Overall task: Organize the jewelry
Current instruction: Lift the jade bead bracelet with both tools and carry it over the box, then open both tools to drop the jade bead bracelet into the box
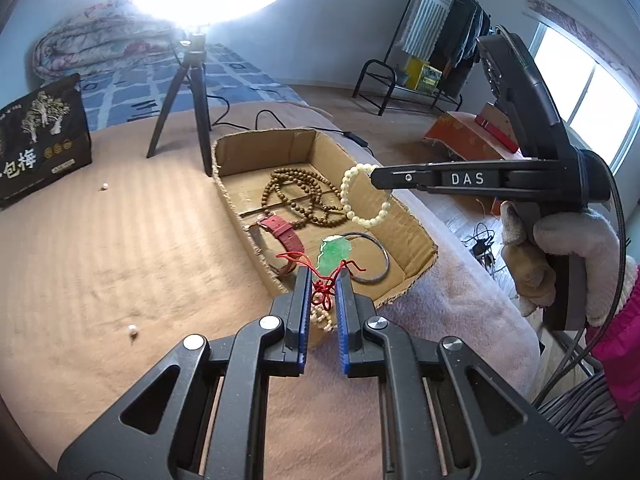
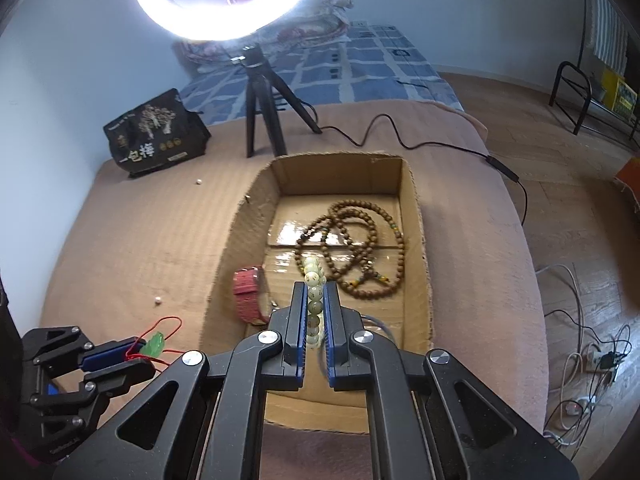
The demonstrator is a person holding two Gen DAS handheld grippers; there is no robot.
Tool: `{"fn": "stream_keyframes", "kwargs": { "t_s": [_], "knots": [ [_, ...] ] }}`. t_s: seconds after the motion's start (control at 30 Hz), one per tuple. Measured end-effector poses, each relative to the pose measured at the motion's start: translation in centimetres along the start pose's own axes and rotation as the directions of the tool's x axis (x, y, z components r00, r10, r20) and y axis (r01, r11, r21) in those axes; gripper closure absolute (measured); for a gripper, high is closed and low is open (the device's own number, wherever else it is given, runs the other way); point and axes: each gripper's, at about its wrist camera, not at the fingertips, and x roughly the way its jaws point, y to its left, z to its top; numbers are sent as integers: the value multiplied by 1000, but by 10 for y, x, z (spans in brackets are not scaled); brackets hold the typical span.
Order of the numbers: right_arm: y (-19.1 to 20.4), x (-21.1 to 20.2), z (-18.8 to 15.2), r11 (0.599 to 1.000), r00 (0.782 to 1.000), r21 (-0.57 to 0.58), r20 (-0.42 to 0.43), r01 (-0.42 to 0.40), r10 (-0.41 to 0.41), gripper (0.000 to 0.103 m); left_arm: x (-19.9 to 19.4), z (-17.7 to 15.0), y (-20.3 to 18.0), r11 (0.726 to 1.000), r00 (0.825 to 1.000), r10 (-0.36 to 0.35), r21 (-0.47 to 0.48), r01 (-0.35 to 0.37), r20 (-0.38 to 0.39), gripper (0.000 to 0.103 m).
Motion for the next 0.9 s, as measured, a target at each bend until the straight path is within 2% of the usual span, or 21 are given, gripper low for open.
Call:
{"fn": "stream_keyframes", "kwargs": {
  "t_s": [0.47,0.7,0.9],
  "knots": [
    [-15,19,-3,999,999,16,-44,28,-27,97,39,-2,-9,1000,998,16,20,-15,-66,93],
    [-20,22,-4,999,998,31,-53,15,-14,97,45,-1,-13,999,997,18,33,-16,-72,93],
    [-20,23,-4,999,998,31,-56,35,-33,97,47,-1,-12,999,996,26,29,-24,-80,93]
  ]
}}
